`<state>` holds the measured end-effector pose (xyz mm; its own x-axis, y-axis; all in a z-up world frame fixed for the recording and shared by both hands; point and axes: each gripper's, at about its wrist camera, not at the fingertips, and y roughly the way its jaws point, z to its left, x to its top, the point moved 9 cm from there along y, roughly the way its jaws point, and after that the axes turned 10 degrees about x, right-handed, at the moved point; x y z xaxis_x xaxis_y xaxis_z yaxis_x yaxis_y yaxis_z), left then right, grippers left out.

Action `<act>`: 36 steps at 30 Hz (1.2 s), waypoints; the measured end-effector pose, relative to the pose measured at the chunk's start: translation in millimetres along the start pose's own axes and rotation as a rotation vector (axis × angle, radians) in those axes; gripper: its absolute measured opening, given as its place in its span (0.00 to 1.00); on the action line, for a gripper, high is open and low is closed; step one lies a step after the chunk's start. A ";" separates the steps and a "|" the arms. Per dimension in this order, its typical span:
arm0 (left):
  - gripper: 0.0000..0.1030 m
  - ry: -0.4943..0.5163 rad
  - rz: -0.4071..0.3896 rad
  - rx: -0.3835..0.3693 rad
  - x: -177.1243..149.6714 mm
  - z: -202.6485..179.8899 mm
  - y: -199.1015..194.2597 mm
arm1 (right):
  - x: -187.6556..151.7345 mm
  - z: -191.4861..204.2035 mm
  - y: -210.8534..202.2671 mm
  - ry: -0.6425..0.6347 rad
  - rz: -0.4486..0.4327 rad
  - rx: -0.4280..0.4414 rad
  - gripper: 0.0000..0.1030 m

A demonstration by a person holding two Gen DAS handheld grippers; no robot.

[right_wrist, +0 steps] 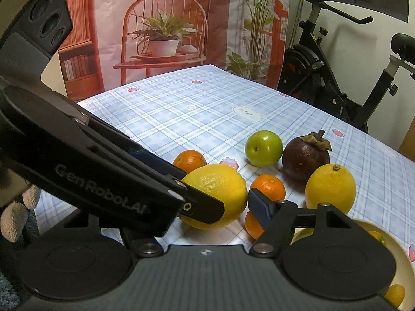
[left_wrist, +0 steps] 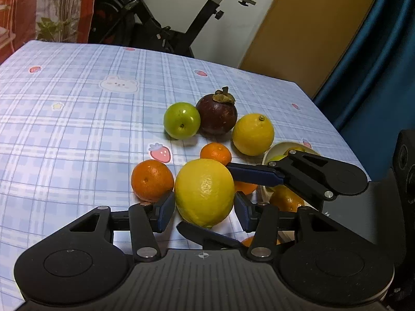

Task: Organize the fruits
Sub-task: 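Close the left tool around the yellow lemon, then carry the yellow lemon over the cream plate and lower it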

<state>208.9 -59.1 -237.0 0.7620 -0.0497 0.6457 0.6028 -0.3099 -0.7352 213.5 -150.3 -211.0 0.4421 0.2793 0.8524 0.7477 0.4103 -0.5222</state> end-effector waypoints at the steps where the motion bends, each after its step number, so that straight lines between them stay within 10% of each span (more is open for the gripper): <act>1: 0.52 -0.002 -0.002 0.000 0.1 0.2 0.1 | 0.0 0.2 0.8 -0.006 0.002 -0.004 0.70; 36: 0.51 0.130 -0.114 -0.091 4.0 -63.8 -37.2 | -6.2 -4.9 -74.9 0.095 -0.144 -0.134 0.63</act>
<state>174.4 -108.4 -194.0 0.6491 -0.1297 0.7495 0.6553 -0.4050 -0.6376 157.2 -187.0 -177.1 0.3662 0.1402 0.9199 0.8627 0.3194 -0.3921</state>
